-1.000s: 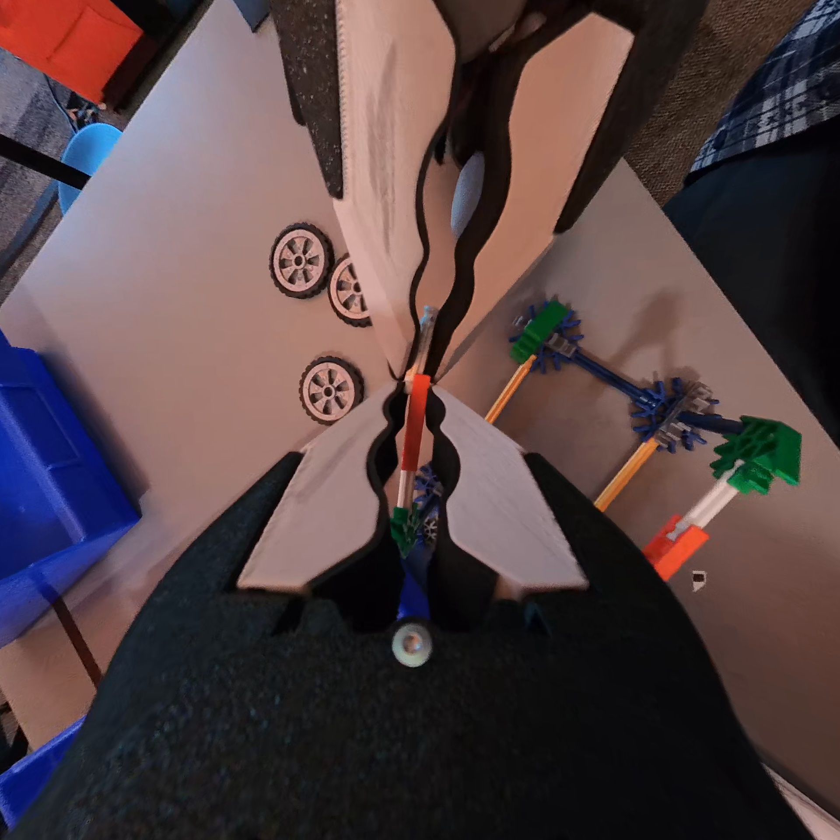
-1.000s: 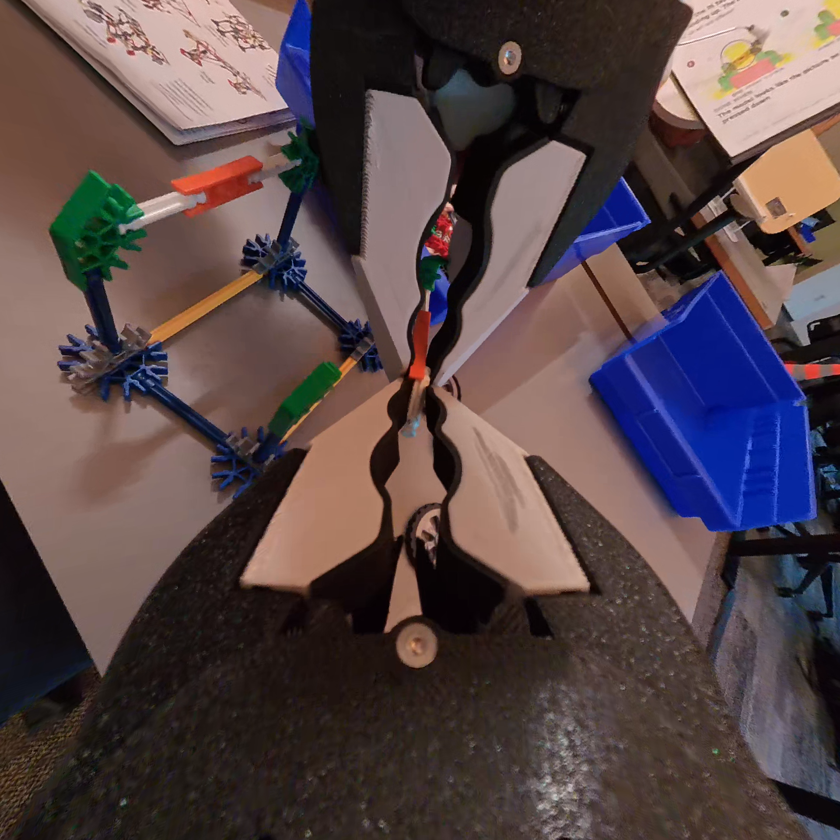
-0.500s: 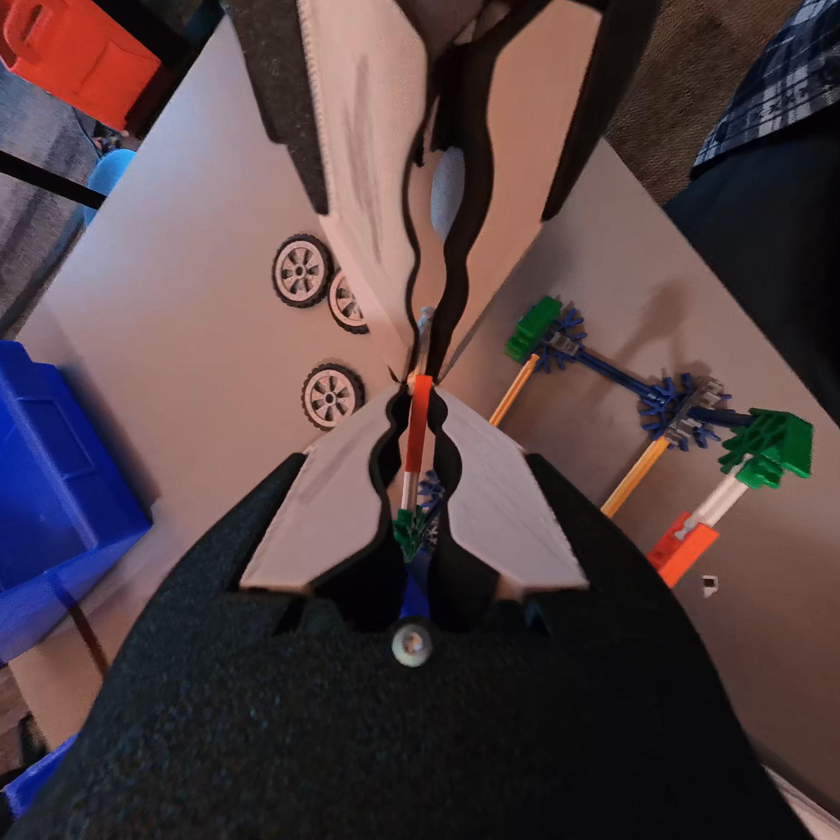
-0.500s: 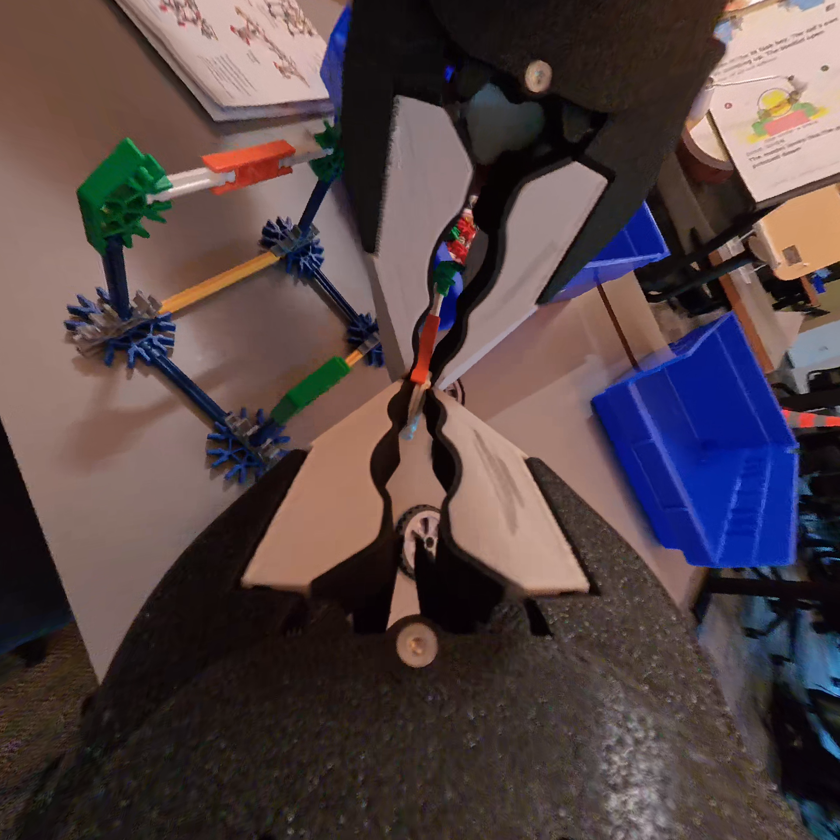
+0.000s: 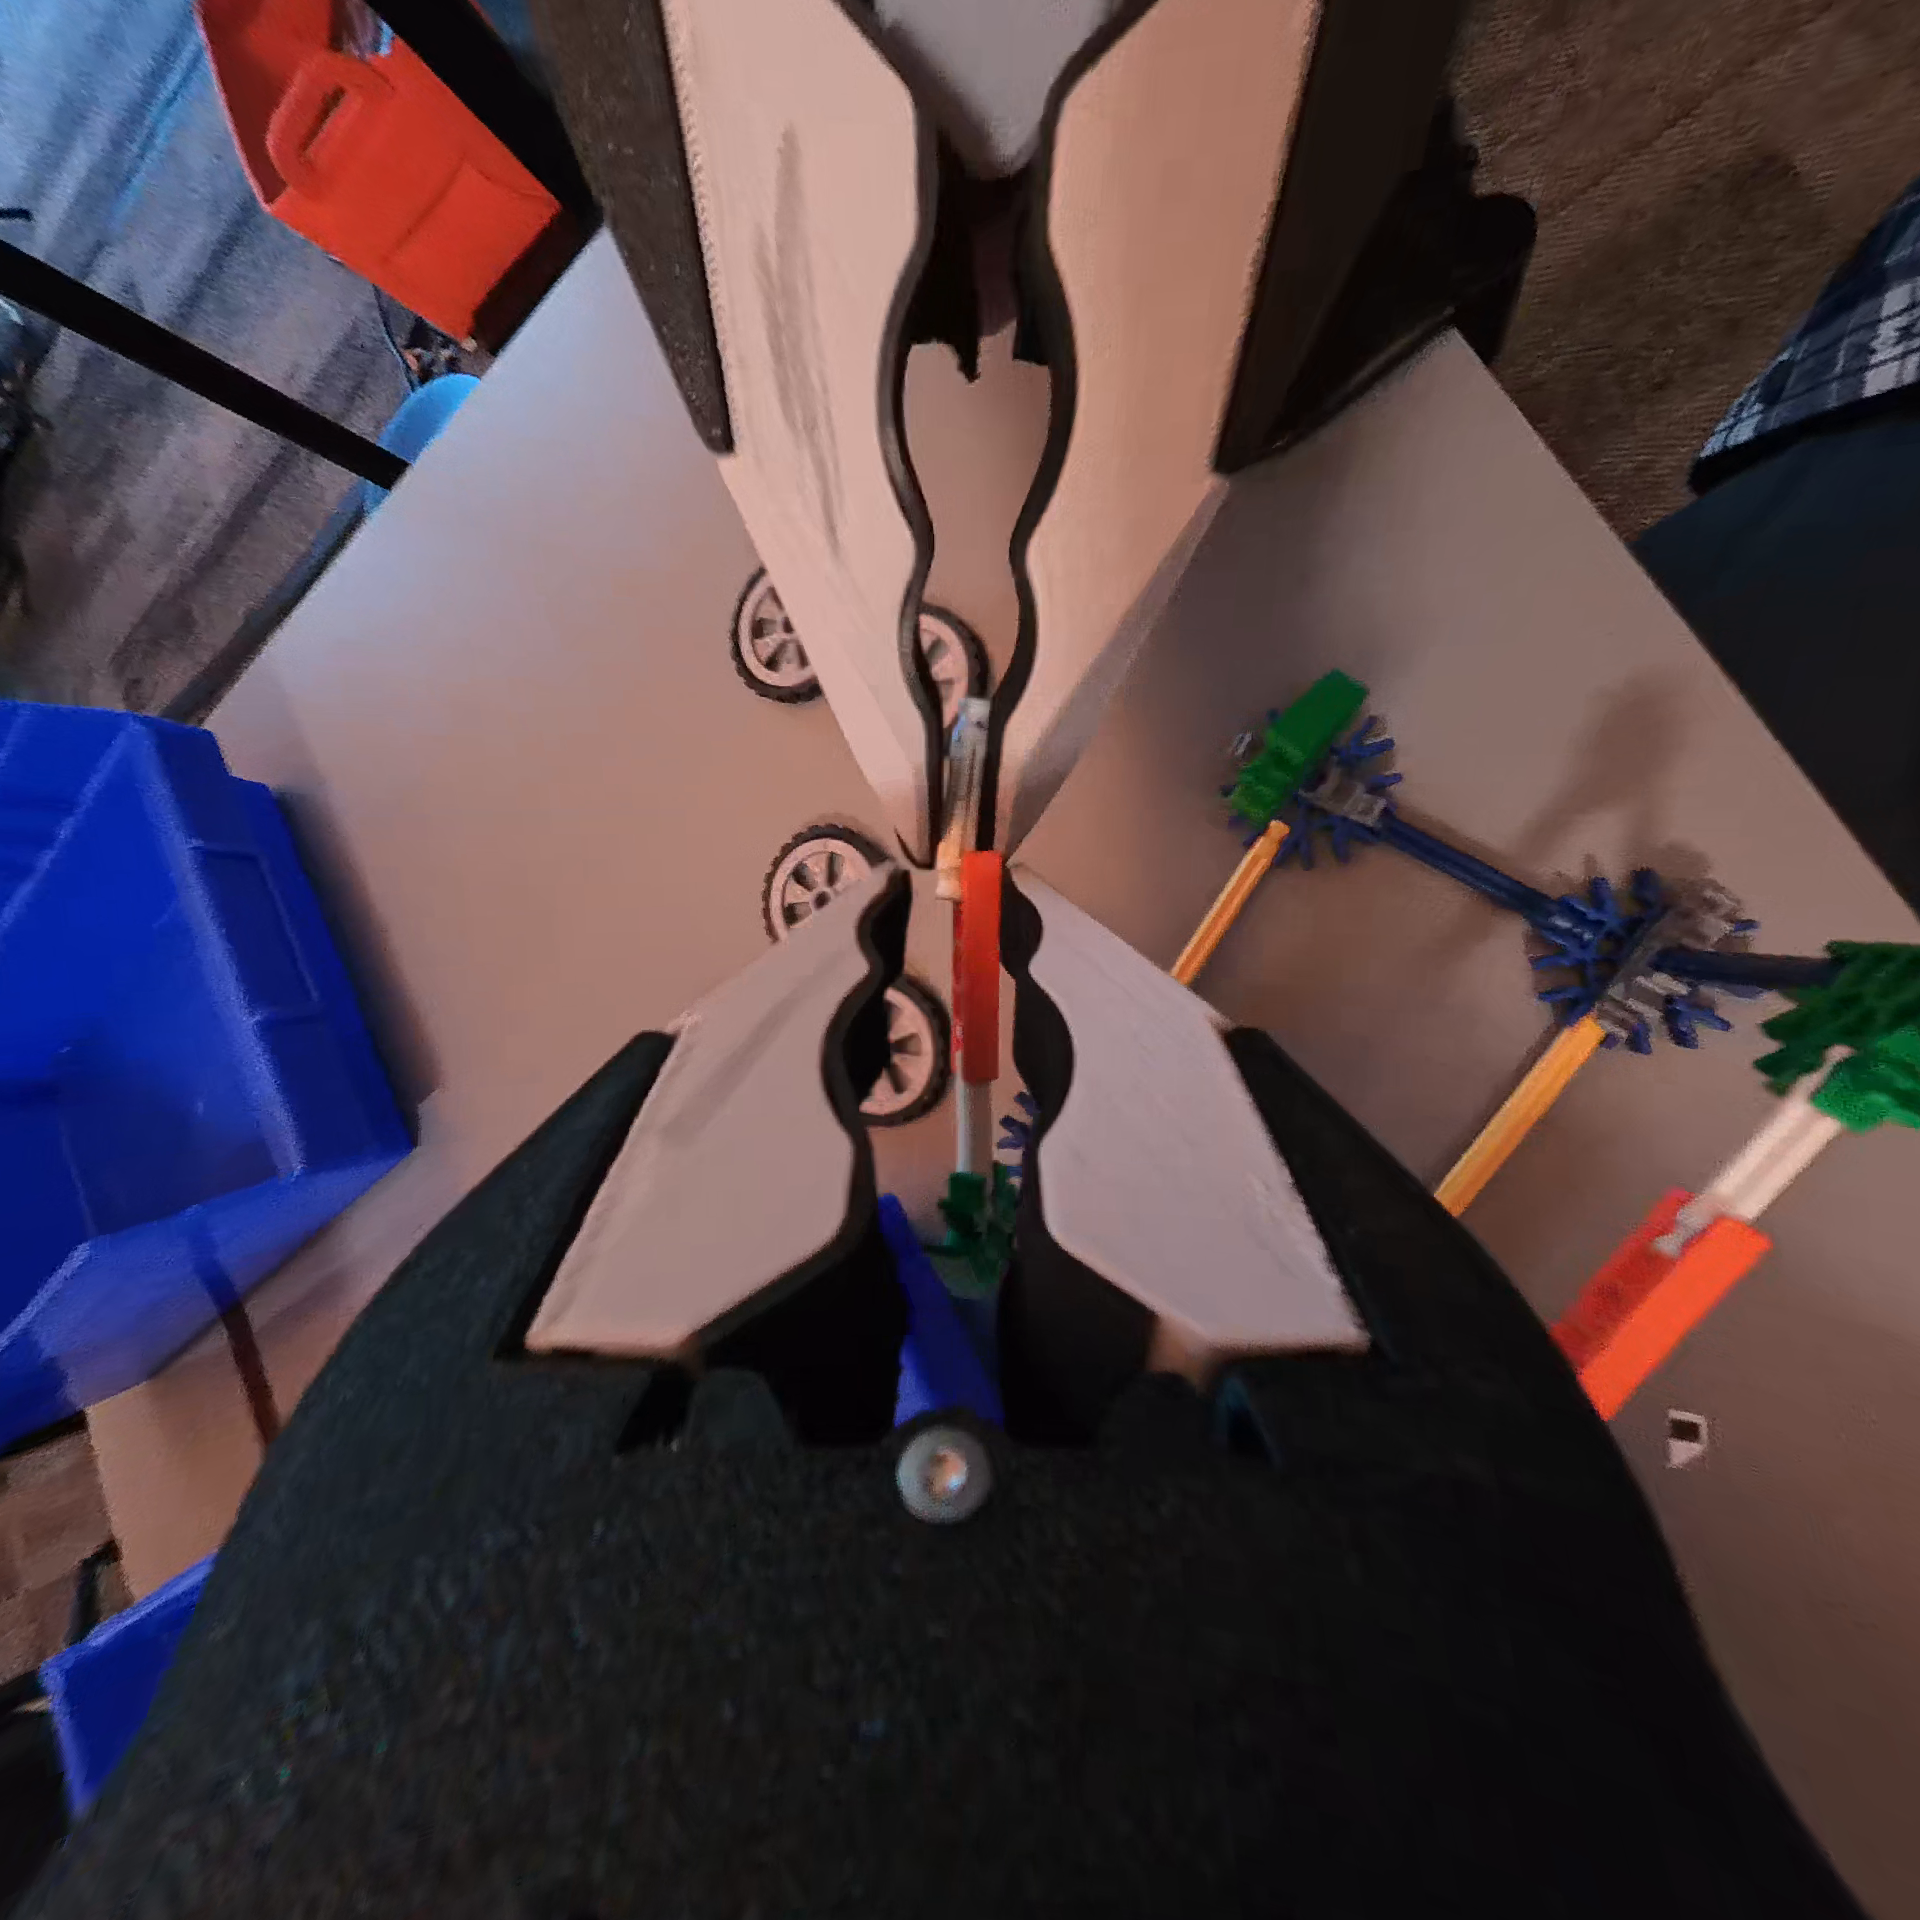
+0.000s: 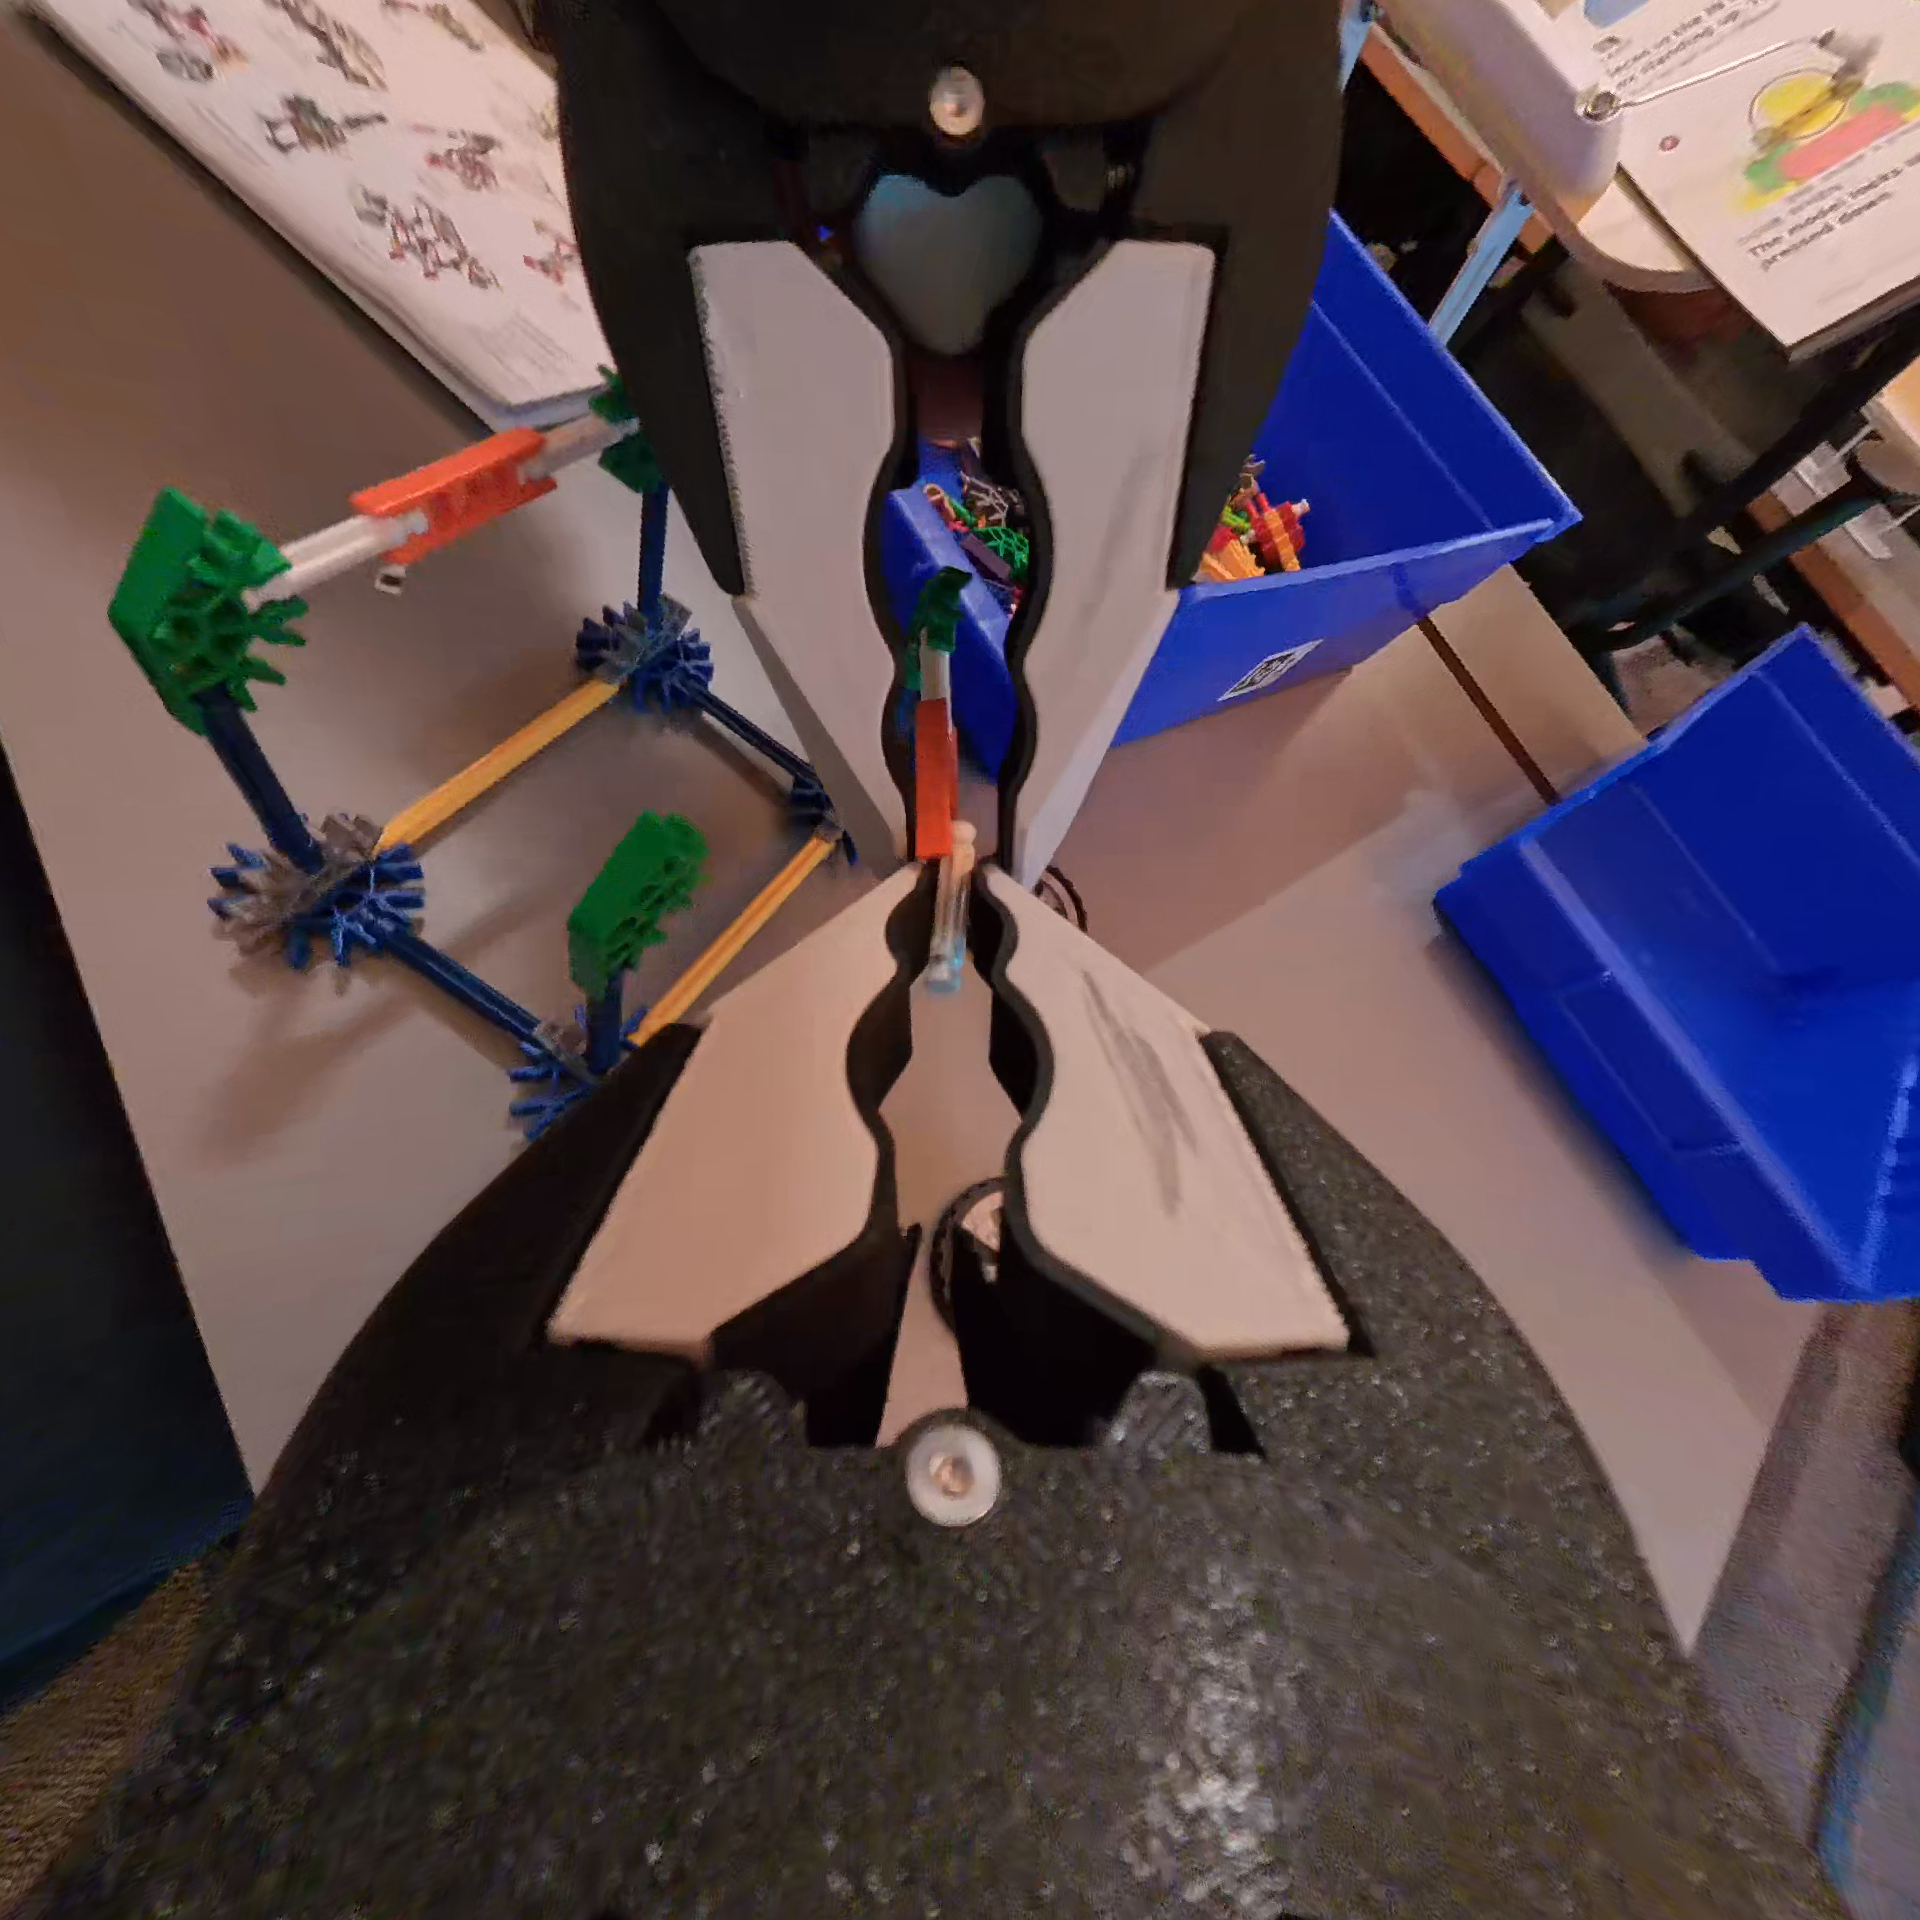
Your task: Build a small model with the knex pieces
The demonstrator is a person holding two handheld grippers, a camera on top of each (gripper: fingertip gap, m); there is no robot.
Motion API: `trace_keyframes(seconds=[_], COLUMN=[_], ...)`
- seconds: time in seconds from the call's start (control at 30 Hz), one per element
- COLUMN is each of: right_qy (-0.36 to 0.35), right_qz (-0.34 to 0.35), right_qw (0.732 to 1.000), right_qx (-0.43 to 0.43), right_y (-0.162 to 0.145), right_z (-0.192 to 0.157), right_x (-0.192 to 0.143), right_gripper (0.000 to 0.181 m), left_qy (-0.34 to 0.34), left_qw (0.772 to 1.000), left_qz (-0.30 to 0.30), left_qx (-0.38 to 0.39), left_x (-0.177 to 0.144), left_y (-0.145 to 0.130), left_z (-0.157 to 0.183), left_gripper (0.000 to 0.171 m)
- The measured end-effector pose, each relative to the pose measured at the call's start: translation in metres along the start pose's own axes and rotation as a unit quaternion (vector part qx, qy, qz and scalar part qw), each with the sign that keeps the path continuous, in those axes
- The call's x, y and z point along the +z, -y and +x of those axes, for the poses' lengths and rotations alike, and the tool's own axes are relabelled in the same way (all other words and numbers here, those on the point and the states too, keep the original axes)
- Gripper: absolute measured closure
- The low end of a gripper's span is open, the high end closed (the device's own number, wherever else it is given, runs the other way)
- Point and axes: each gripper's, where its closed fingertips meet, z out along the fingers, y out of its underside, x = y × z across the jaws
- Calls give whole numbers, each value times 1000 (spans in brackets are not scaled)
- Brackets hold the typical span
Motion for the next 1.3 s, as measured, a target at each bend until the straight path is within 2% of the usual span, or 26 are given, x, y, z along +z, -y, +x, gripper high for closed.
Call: trace_keyframes(seconds=[0.2, 0.4, 0.53, 0.9, 1.13, 1.3], right_qy=[35, 43, 18, -89, -103, -100], right_qz=[4, -15, -44, -53, -52, -70], right_qw=[999, 999, 997, 979, 972, 966], right_qx=[25, -1, -55, -175, -206, -229], right_y=[0, 0, -3, 6, 8, 6], right_z=[1, 0, 0, 6, 3, 2], right_x=[2, 3, 5, 0, 0, 2], right_gripper=[176, 175, 175, 175, 175, 176], left_qy=[20, 61, 91, 134, 142, 129], left_qw=[999, 994, 987, 980, 977, 982], left_qz=[-5, -26, -54, -48, -53, -54], left_qx=[34, 86, 121, 139, 150, 125], left_x=[0, 0, 1, -7, -9, -6], left_y=[-2, -4, -7, -1, -1, -3], left_z=[-1, -2, -4, -9, -8, -7], left_gripper=[161, 164, 165, 166, 166, 168])
